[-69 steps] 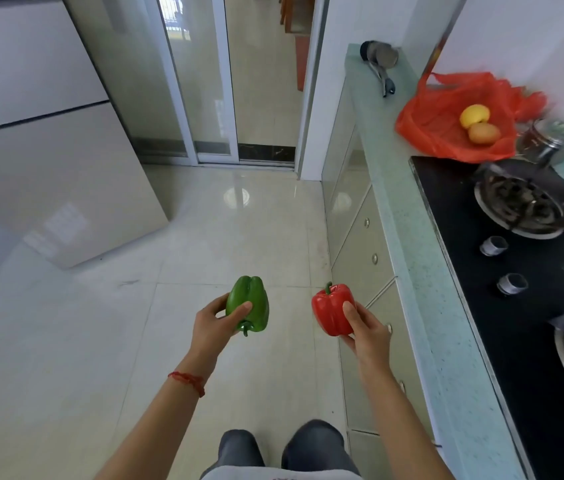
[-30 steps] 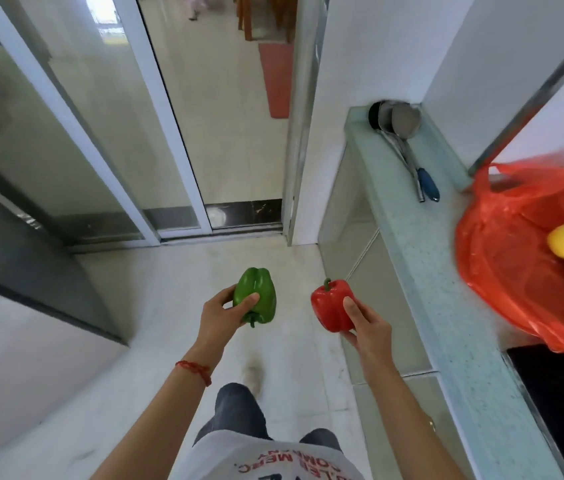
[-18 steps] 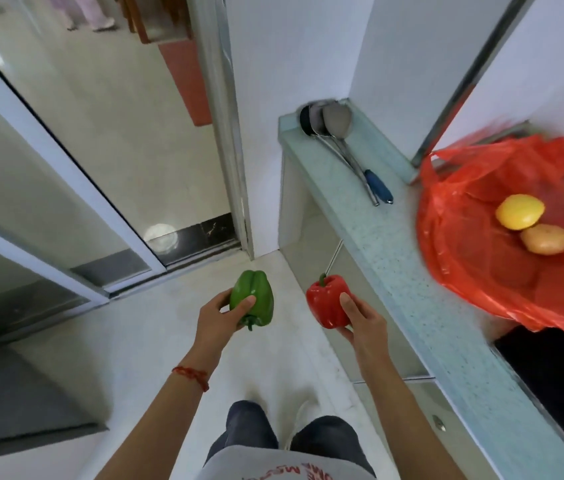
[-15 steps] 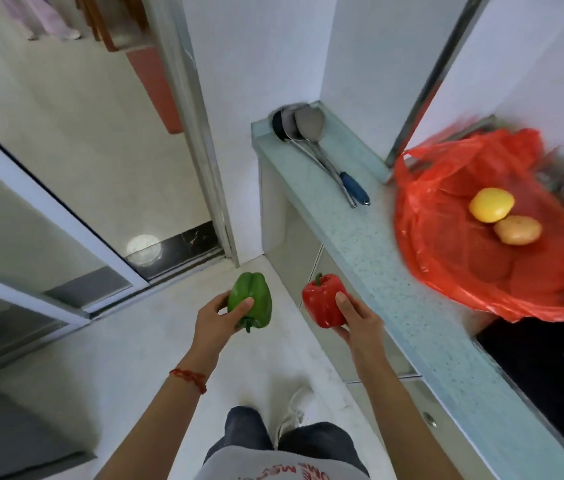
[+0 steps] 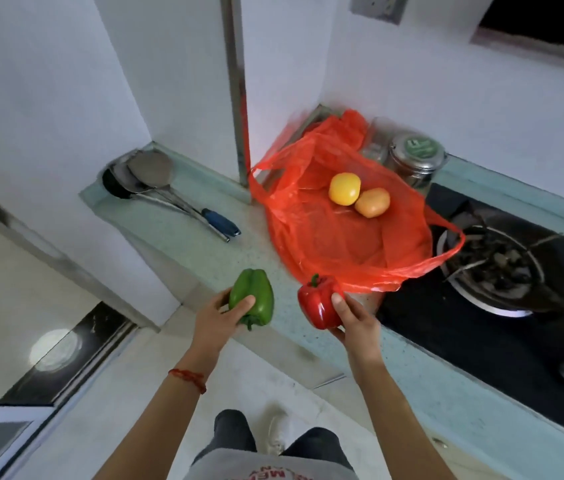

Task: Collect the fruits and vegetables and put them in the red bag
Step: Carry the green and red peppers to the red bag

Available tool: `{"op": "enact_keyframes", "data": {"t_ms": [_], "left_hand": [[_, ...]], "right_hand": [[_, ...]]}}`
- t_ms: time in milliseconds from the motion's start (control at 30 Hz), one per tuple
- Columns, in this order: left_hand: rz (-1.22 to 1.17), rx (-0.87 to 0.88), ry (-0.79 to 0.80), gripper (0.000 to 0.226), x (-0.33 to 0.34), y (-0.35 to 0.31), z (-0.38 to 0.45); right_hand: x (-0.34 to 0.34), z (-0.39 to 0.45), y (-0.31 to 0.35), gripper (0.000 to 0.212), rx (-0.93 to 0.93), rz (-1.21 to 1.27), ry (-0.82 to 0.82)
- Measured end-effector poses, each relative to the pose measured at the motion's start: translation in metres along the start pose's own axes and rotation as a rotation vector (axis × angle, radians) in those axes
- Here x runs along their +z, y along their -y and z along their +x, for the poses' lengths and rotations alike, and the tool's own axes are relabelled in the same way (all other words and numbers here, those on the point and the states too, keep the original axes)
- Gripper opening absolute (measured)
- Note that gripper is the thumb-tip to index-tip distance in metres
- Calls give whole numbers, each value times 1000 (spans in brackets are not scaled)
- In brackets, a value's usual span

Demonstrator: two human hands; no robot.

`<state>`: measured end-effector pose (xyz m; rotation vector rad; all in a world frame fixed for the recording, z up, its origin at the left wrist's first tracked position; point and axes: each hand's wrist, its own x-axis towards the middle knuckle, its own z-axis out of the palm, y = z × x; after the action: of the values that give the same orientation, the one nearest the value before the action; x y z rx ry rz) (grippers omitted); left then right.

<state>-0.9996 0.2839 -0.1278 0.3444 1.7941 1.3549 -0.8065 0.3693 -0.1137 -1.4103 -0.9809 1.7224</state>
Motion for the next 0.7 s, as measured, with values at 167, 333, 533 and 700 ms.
{"op": "enact_keyframes", "data": {"t_ms": [167,333,533,700], "left_hand": [[112,50,129,45,41,-18,23],[65,51,275,31,70,-45,50],[98,44,439,30,92,-72,100],[168,56,527,21,109,-94,141]], "right_hand": [[-22,12,12,38,-11,67,-145],[-26,28,20,41,-17,119,-271],[-10,58,33,42,-36,188,-417],[6,84,50,48,-69,177,-483]]}}
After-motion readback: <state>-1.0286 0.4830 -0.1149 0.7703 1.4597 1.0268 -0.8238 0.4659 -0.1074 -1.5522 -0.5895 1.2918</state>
